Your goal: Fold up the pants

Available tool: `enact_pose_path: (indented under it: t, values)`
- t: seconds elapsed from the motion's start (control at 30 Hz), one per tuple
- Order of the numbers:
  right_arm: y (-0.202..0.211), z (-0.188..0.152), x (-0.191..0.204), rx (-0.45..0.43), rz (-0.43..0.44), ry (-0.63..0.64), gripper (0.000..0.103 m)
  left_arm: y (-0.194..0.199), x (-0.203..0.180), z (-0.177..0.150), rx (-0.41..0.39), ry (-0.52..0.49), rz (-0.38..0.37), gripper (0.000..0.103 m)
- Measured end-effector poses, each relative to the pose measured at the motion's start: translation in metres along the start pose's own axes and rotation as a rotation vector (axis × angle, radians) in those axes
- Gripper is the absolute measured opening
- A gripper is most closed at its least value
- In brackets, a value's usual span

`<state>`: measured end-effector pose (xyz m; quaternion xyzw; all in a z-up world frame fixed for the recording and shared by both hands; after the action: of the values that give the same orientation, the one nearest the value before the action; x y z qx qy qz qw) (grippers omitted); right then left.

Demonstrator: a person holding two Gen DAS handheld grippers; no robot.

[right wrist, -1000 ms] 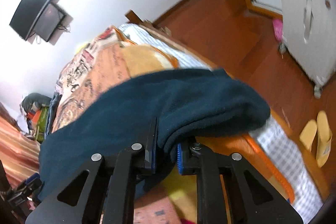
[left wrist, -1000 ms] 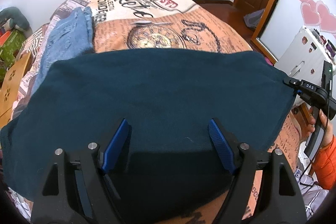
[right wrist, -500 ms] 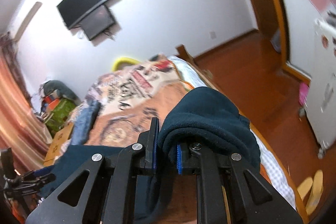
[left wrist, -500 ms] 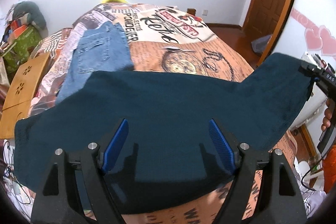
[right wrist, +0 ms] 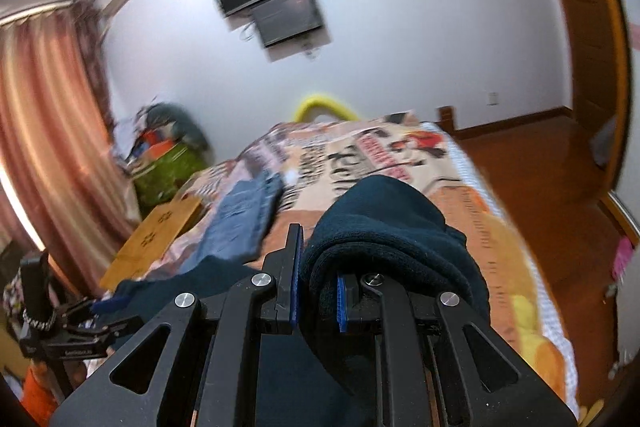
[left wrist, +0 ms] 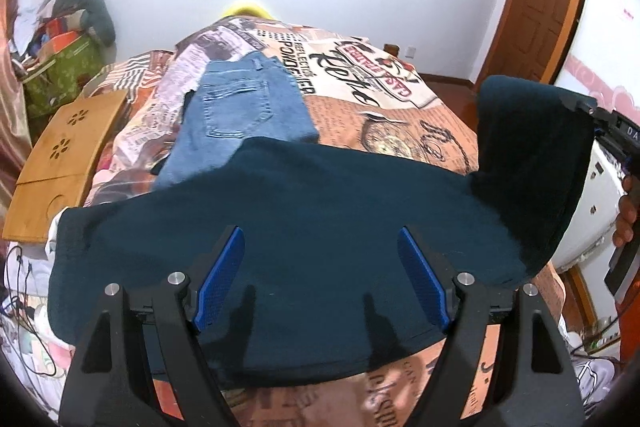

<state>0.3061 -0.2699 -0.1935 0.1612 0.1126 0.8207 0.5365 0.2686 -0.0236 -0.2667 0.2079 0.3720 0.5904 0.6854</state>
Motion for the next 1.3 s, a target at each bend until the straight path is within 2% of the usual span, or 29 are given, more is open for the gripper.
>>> enact_pose_path:
  t: [0.13, 0.23, 0.33, 0.43, 0.53, 0.6, 0.77, 0.97, 1.07, 1.2, 1.3]
  values:
    - [-0.025, -0.005, 0.042, 0.052, 0.079, 0.086, 0.012, 0.006, 0.015, 0.0, -0.009, 0.025, 0.006, 0.079]
    - [-0.041, -0.023, 0.072, 0.12, 0.134, 0.165, 0.012, 0.006, 0.023, 0.0, -0.006, 0.038, 0.016, 0.079]
    - [-0.061, -0.056, 0.101, 0.23, 0.203, 0.256, 0.012, 0.004, 0.028, -0.001, 0.0, 0.049, 0.025, 0.079]
    - [-0.072, -0.09, 0.121, 0.319, 0.233, 0.348, 0.013, 0.001, 0.03, -0.002, 0.006, 0.052, 0.03, 0.079]
    - [-0.076, -0.125, 0.131, 0.416, 0.258, 0.44, 0.02, -0.004, 0.029, -0.002, 0.014, 0.05, 0.034, 0.079]
    - [-0.072, -0.135, 0.135, 0.414, 0.242, 0.501, 0.023, -0.006, 0.027, -0.003, 0.021, 0.048, 0.035, 0.079]
    - [-0.059, -0.129, 0.125, 0.426, 0.256, 0.477, 0.031, -0.011, 0.022, -0.003, 0.031, 0.034, 0.04, 0.079]
    - [-0.026, -0.12, 0.102, 0.407, 0.255, 0.392, 0.032, -0.011, 0.019, -0.003, 0.034, 0.034, 0.041, 0.079]
    - [-0.012, -0.104, 0.079, 0.356, 0.206, 0.344, 0.033, -0.015, 0.015, -0.001, 0.038, 0.032, 0.044, 0.079]
    - [-0.006, -0.084, 0.038, 0.302, 0.118, 0.273, 0.042, -0.022, 0.008, 0.002, 0.055, 0.031, 0.045, 0.079]
    - [-0.012, -0.084, 0.008, 0.308, 0.04, 0.236, 0.042, -0.029, -0.003, 0.005, 0.066, 0.018, 0.041, 0.079]
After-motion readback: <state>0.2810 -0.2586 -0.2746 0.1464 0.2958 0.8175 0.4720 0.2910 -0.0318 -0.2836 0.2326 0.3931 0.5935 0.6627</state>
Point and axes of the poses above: each gripper's, at about its wrist camera, not at the fingertips, and y roughly against the way its jaws point, x to its left, z to its top, the point moved 8 cm from there along -y, roughly the way its jaws point, and after that the axes turned 12 degrees about y, right-handed, at the moved point
